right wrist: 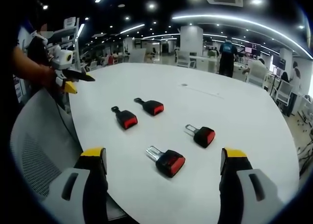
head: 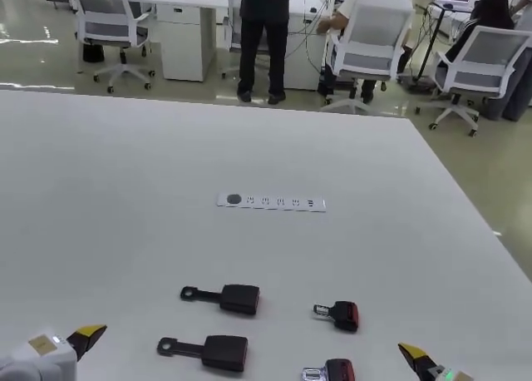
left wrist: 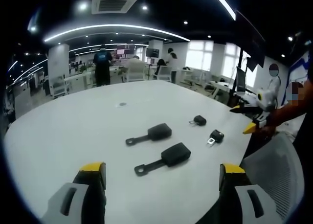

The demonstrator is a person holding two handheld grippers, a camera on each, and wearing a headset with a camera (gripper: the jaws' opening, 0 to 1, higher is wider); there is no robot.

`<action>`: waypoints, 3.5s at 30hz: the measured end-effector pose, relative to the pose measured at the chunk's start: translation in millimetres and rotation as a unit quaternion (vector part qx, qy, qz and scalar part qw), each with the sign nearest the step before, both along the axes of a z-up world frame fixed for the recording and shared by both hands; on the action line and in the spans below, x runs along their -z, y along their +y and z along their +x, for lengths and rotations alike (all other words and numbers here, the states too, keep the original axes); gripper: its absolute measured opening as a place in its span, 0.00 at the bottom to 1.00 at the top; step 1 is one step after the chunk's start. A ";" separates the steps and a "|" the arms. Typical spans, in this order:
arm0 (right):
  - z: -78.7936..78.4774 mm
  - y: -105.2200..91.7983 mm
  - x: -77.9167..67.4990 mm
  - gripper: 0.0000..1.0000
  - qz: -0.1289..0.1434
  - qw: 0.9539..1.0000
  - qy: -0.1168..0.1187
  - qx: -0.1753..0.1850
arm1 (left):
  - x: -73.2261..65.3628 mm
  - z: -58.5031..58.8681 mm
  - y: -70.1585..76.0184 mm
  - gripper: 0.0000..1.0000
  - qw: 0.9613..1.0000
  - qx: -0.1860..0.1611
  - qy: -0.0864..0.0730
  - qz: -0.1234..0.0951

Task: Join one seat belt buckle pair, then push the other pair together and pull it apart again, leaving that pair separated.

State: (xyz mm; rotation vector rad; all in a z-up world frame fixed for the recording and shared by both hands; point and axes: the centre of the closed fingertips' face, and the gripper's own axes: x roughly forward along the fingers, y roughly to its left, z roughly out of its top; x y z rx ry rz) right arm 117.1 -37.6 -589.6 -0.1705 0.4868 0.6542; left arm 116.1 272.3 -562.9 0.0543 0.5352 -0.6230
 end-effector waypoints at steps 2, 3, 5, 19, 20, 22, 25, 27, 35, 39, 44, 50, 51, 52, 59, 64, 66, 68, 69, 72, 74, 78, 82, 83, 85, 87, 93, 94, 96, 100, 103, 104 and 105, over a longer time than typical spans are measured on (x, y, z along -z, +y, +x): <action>2.2 0.4 1.6 0.97 0.000 1.000 0.002 -0.001 | 3.5 2.8 1.7 0.97 1.000 0.002 0.002 -0.001; 3.3 0.3 2.8 0.97 -0.001 1.000 0.004 -0.002 | 4.8 3.7 1.4 0.97 1.000 0.003 0.004 0.000; 5.2 1.0 4.7 0.97 -0.003 1.000 0.009 -0.003 | 5.7 5.6 -0.8 0.97 1.000 0.009 0.006 0.002; 26.6 5.0 21.3 0.92 -0.003 0.999 0.033 -0.019 | 16.7 23.7 -17.6 0.94 0.998 0.052 0.024 0.017; 27.7 5.8 21.7 0.91 -0.002 0.999 0.035 -0.020 | 19.1 24.7 -17.7 0.94 0.998 0.056 0.025 0.019; 29.4 7.0 22.7 0.91 -0.002 0.999 0.040 -0.023 | 22.4 27.6 -19.9 0.94 0.997 0.063 0.028 0.021; 31.6 9.8 24.6 0.90 -0.003 0.999 0.044 -0.027 | 23.8 30.2 -26.5 0.92 0.997 0.072 0.031 0.023; 33.5 10.3 26.9 0.89 -0.004 0.998 0.048 -0.030 | 26.2 32.3 -29.2 0.91 0.996 0.077 0.033 0.022; 39.1 16.6 35.6 0.87 -0.004 0.997 0.063 -0.049 | 40.2 40.6 -39.6 0.88 0.992 0.116 0.040 0.043; 40.4 17.5 45.2 0.85 -0.015 0.995 0.072 -0.067 | 45.0 44.2 -43.5 0.86 0.990 0.127 0.044 0.047; 44.1 17.5 51.1 0.84 -0.015 0.993 0.084 -0.081 | 49.0 49.7 -48.3 0.84 0.987 0.145 0.044 0.060; 44.1 17.4 55.7 0.82 -0.019 0.990 0.096 -0.102 | 53.8 49.2 -58.6 0.78 0.981 0.175 0.053 0.071; 43.8 16.8 56.8 0.81 -0.021 0.989 0.097 -0.109 | 55.9 49.1 -59.4 0.76 0.979 0.180 0.054 0.075; 43.4 16.6 58.1 0.81 -0.022 0.988 0.101 -0.115 | 57.7 49.2 -60.5 0.76 0.978 0.185 0.054 0.079; 40.7 16.4 64.3 0.80 -0.034 0.981 0.120 -0.150 | 62.5 50.9 -75.9 0.73 0.965 0.236 0.055 0.096; 38.1 17.6 71.0 0.77 -0.045 0.974 0.132 -0.177 | 67.0 53.1 -84.5 0.71 0.957 0.263 0.056 0.108; 37.3 18.2 73.8 0.76 -0.045 0.972 0.136 -0.188 | 68.9 54.7 -88.6 0.69 0.953 0.276 0.052 0.114; 36.5 18.2 75.6 0.74 -0.048 0.969 0.138 -0.197 | 73.5 54.5 -91.4 0.69 0.946 0.294 0.056 0.121; 35.6 18.5 77.9 0.73 -0.051 0.967 0.141 -0.205 | 76.4 54.5 -92.3 0.68 0.943 0.303 0.058 0.126; 32.6 19.0 80.5 0.71 -0.057 0.962 0.148 -0.223 | 87.4 54.1 -94.8 0.64 0.932 0.328 0.062 0.140; 31.2 17.8 86.5 0.69 -0.061 0.957 0.153 -0.237 | 95.0 55.4 -94.3 0.63 0.928 0.336 0.068 0.146; 27.2 16.1 91.8 0.63 -0.083 0.947 0.153 -0.269 | 104.9 57.9 -98.0 0.63 0.922 0.351 0.070 0.149; 24.8 15.6 94.1 0.55 -0.095 0.941 0.155 -0.286 | 116.5 57.7 -97.2 0.60 0.909 0.373 0.071 0.172; 24.2 15.5 94.8 0.55 -0.096 0.940 0.155 -0.288 | 119.3 56.8 -96.7 0.58 0.907 0.378 0.076 0.172; 24.3 14.8 94.8 0.54 -0.103 0.938 0.146 -0.297 | 123.0 57.0 -95.9 0.56 0.904 0.383 0.073 0.177; 23.9 15.6 93.9 0.53 -0.101 0.938 0.148 -0.298 | 125.9 57.8 -95.9 0.55 0.900 0.390 0.069 0.181; 26.0 14.1 94.9 0.40 -0.108 0.934 0.143 -0.309 | 127.7 59.2 -95.7 0.47 0.894 0.406 0.057 0.182; 27.5 15.0 95.0 0.39 -0.108 0.935 0.143 -0.307 | 127.8 59.3 -95.5 0.47 0.893 0.407 0.057 0.181; 30.1 16.3 95.2 0.36 -0.104 0.938 0.143 -0.299 | 127.8 59.5 -95.0 0.46 0.893 0.410 0.055 0.180; 29.5 22.0 95.0 0.36 -0.107 0.939 0.134 -0.297 | 126.5 62.0 -95.4 0.36 0.893 0.410 0.054 0.178; 31.6 25.3 94.8 0.35 -0.100 0.943 0.133 -0.288 | 122.5 61.4 -95.4 0.35 0.892 0.412 0.052 0.179; 32.4 25.0 95.1 0.35 -0.099 0.945 0.133 -0.283 | 121.3 60.8 -94.8 0.35 0.892 0.412 0.051 0.179; 33.4 26.0 95.1 0.35 -0.094 0.948 0.135 -0.273 | 121.0 60.6 -94.6 0.34 0.893 0.410 0.052 0.177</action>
